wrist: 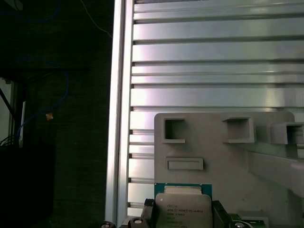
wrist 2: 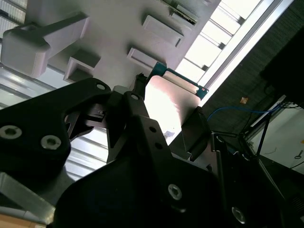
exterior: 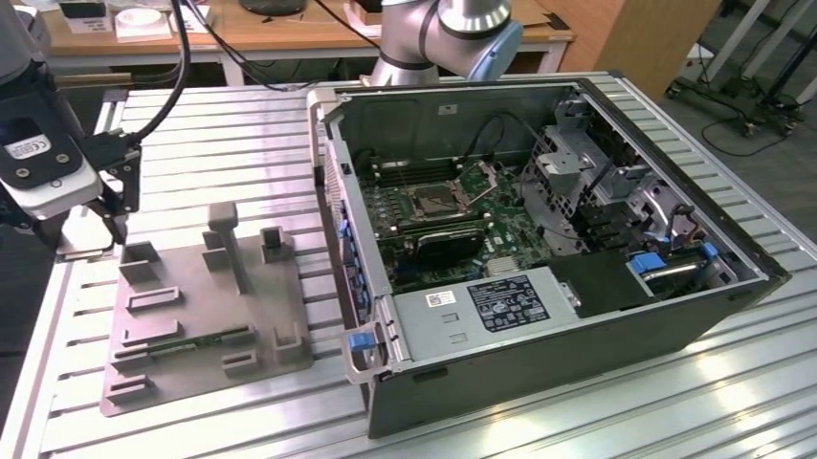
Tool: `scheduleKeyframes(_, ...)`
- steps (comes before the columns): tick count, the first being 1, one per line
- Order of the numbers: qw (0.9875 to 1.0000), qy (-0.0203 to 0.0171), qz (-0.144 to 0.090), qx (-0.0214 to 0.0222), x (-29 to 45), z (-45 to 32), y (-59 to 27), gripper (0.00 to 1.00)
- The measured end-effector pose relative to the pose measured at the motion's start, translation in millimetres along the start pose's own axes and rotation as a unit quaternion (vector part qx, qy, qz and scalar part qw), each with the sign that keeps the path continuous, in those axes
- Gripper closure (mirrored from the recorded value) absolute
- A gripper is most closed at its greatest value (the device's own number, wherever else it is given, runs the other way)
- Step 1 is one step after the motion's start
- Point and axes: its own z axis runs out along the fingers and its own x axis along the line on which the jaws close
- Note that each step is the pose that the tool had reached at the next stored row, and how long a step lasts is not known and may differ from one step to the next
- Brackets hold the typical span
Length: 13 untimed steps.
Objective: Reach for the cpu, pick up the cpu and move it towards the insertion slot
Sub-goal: 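Pick up the cpu and move it towards the insertion slot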
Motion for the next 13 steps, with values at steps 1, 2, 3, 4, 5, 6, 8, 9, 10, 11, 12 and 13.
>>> scheduleKeyframes(1,1.0,0.0,0.0,0.0,0.0,-0.6,0.1,0.46)
scheduleKeyframes(2,1.0,0.0,0.0,0.0,0.0,-1.1,0.1,0.46)
scheduleKeyframes(3,1.0,0.0,0.0,-0.0001,0.0,-1.6,0.1,0.46)
scheduleKeyframes(4,1.0,-0.0001,0.0,-0.0001,0.0,-2.1,0.1,0.46)
scheduleKeyframes(5,1.0,-0.0001,0.0,-0.0001,0.0,-2.7,0.1,0.46)
scheduleKeyframes(6,1.0,-0.0001,0.0,-0.0001,0.0,-3.3,0.1,0.46)
scheduleKeyframes(8,1.0,-0.0001,0.0,-0.0002,0.0,-4.3,0.2,0.46)
scheduleKeyframes(9,1.0,-0.0001,0.0,-0.0002,0.0,-4.9,0.3,0.46)
scheduleKeyframes(10,1.0,-0.0002,0.0,-0.0002,0.1,-5.4,0.3,0.46)
scheduleKeyframes(11,1.0,-0.0002,0.0,-0.0002,0.1,-5.9,0.4,0.46)
scheduleKeyframes(12,1.0,-0.0001,0.0,-0.0002,0.1,-6.5,0.4,0.46)
scheduleKeyframes(13,1.0,-0.0002,0.0,-0.0003,0.1,-7.0,0.4,0.46)
